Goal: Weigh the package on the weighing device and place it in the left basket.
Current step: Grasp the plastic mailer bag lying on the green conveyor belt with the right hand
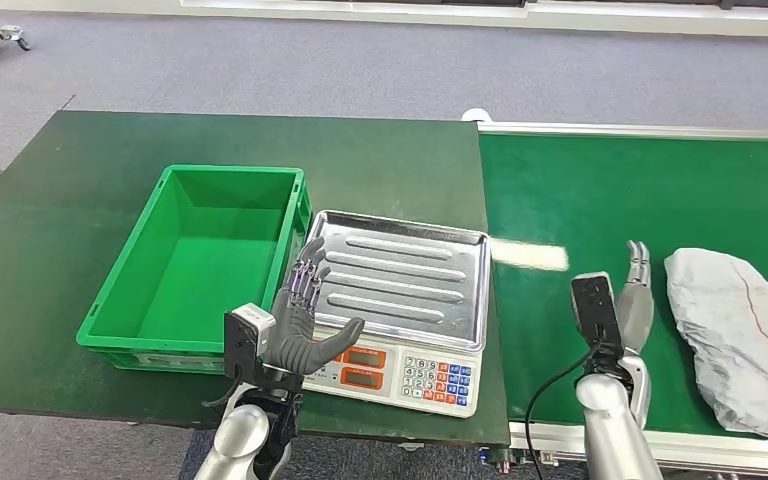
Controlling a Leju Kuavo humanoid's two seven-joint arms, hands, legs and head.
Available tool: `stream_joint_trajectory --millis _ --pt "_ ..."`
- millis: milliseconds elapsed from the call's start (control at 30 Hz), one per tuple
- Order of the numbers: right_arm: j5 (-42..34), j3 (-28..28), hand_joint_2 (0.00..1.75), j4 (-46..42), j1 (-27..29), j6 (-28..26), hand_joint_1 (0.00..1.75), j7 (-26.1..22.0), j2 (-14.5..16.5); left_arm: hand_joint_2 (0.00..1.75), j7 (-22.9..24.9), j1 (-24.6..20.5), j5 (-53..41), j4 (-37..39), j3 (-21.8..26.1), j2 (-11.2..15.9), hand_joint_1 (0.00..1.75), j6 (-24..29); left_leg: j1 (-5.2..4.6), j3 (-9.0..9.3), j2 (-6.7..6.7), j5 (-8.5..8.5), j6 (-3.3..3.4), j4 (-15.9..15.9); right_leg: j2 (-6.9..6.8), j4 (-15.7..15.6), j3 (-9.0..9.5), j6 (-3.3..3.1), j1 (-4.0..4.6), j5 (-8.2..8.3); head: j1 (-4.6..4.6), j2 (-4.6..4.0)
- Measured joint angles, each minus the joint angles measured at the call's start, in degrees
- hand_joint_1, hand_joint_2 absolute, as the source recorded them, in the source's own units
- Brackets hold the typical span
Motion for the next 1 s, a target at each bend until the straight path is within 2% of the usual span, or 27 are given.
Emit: stream_joint_trajectory --millis 200,367,533,800,1000 --pt "6.23 -3.14 1.75 13.63 -7.52 -2.56 0.00 4.20 -4.27 1.75 0.10 -0.10 0.04 0.35 0.02 0.00 0.00 0.00 -0.08 -0.01 -0.02 0.06 0.09 0.04 0.00 0.00 0.01 0.10 -0.10 0.07 0.00 0.00" --pt "7.24 -3.93 1.75 19.86 -10.44 -2.89 0.00 4.94 -6.09 1.75 0.10 -0.28 0.08 0.79 0.04 0.00 0.00 0.00 -0.11 -0.01 -0.04 0.07 0.12 0.04 0.01 0.00 -0.01 0.11 -0.12 0.07 -0.01 0.00" --pt "7.98 -4.16 1.75 23.49 -12.07 -3.04 0.00 5.90 -7.00 1.75 0.09 -0.37 0.14 1.00 0.06 0.00 0.00 0.00 -0.11 -0.04 -0.08 0.08 0.12 0.04 -0.01 0.00 -0.02 0.11 -0.11 0.07 0.00 0.00" --pt "12.70 -4.17 1.75 28.35 -13.87 -4.27 0.00 14.81 -7.64 1.75 0.23 -0.61 0.71 1.20 0.09 -0.01 0.00 0.07 -0.11 -0.05 -0.08 0.08 0.13 0.04 0.00 0.00 -0.02 0.11 -0.13 0.07 0.00 0.00" --pt "15.45 -4.17 1.75 30.06 -14.16 -5.06 0.00 17.88 -7.68 1.75 1.01 -0.59 0.71 0.93 0.55 -0.06 0.00 0.31 -0.11 -0.06 -0.09 0.08 0.13 0.04 -0.01 0.00 -0.01 0.11 -0.12 0.07 -0.01 0.00"
